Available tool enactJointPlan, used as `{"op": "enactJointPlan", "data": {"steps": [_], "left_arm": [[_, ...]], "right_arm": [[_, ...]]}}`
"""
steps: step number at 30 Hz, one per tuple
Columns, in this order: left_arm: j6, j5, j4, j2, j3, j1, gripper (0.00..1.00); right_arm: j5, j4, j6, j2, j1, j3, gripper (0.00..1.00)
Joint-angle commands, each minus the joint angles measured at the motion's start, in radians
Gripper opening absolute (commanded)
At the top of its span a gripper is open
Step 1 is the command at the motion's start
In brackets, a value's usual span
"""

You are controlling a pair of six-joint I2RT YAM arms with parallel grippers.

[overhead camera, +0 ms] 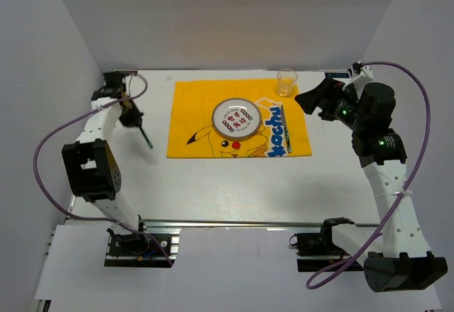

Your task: Set the dinner table for one person

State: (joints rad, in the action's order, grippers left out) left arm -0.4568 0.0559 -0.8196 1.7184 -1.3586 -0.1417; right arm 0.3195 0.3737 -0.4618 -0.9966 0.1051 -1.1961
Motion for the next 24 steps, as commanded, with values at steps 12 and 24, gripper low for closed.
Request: {"op": "enactJointPlan", "data": {"steps": [12, 24], "left_arm": [[0.174, -0.146, -0.217, 0.464, -0.608, 0.355, 0.00], [0.182, -0.133, -0.208, 0.550, -0.617, 0.387, 0.00]], "right_arm": [[0.104, -0.025, 0.061, -0.046, -0.002, -0.037, 0.89], [0.112, -0.002, 0.092, -0.039, -0.002, -0.019, 0.89]]}}
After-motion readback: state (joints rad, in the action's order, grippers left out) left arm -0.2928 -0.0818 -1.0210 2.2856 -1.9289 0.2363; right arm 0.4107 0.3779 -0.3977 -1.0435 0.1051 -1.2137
